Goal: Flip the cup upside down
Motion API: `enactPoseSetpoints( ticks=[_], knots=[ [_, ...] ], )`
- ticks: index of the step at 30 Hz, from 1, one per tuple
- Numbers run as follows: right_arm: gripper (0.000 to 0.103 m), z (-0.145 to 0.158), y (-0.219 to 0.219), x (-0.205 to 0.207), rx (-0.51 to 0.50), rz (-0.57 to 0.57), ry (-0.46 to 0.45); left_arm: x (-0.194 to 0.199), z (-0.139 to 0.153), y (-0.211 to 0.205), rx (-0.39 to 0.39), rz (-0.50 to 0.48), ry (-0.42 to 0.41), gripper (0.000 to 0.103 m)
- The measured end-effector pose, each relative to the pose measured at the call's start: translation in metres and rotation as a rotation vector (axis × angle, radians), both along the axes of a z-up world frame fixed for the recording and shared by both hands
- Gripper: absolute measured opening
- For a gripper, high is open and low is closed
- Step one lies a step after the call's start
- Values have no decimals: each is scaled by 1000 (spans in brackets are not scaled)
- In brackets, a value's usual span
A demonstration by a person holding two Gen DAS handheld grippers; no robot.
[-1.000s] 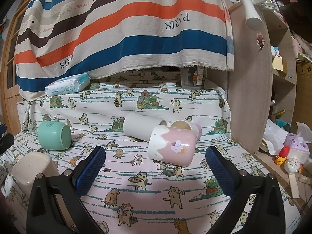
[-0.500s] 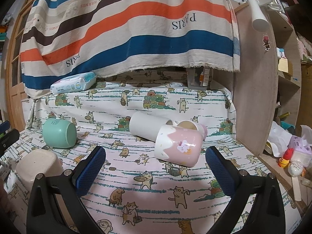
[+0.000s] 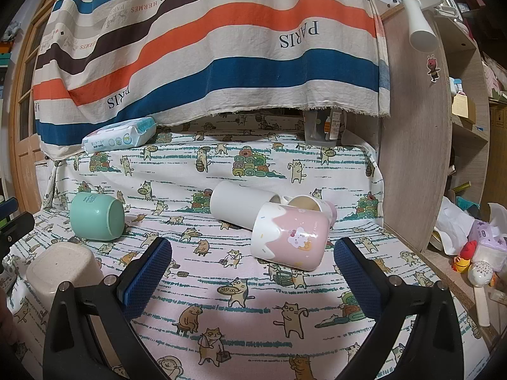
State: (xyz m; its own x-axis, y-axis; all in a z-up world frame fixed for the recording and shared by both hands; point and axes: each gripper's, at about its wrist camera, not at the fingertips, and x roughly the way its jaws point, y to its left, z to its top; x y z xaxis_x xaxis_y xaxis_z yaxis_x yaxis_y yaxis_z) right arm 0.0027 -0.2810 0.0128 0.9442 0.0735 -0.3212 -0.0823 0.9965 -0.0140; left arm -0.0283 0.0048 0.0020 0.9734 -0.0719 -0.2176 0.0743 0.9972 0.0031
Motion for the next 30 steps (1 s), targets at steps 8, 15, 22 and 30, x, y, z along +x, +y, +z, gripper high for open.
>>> enactPoseSetpoints(
  ticks=[8, 15, 22, 30],
  knots=[
    [103, 0, 0, 0, 0, 0, 0, 0, -1, 1, -2, -6, -5, 103],
    [103, 0, 0, 0, 0, 0, 0, -1, -1, -1, -1, -8, -1, 103],
    [103, 0, 0, 0, 0, 0, 0, 0, -1, -2, -1, -9, 4, 103],
    [103, 0, 0, 0, 0, 0, 0, 1, -1, -1, -2, -9, 9, 103]
  ],
)
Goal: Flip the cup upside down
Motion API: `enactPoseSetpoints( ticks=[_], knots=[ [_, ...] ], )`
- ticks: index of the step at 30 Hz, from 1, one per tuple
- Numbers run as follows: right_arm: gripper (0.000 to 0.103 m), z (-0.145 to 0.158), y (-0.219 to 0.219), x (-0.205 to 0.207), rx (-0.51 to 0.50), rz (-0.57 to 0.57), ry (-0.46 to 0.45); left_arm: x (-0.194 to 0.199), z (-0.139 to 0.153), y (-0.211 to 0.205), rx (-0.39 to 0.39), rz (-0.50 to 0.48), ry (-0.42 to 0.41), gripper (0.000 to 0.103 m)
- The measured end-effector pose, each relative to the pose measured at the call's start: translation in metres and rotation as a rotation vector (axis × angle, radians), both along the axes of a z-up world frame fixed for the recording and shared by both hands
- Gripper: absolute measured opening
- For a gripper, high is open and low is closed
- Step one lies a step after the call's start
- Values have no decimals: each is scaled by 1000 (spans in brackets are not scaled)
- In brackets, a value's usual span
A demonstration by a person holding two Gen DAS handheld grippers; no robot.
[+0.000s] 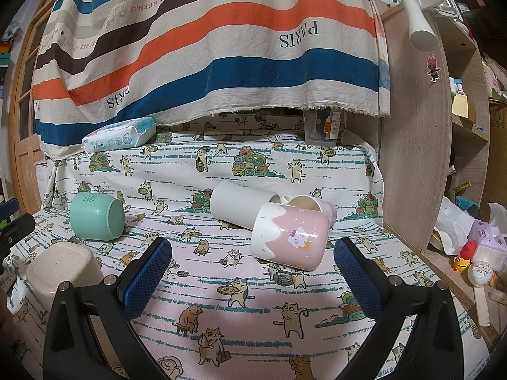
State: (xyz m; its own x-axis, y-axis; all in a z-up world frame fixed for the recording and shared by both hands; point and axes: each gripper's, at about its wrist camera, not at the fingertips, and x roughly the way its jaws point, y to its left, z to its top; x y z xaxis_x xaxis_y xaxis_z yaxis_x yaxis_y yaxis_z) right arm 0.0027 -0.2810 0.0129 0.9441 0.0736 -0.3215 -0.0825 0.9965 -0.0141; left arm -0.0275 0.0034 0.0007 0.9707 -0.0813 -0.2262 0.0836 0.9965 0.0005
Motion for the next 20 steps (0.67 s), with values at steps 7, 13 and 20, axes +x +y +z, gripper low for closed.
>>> enactPoseSetpoints(
  ticks=[7, 13, 20],
  knots=[
    [103, 0, 0, 0, 0, 0, 0, 0, 0, 0, 0, 1, 0, 103],
    [103, 0, 0, 0, 0, 0, 1, 0, 0, 0, -1, -5, -2, 103],
    [103, 0, 0, 0, 0, 0, 1, 1, 1, 0, 1, -8, 5, 103]
  ],
)
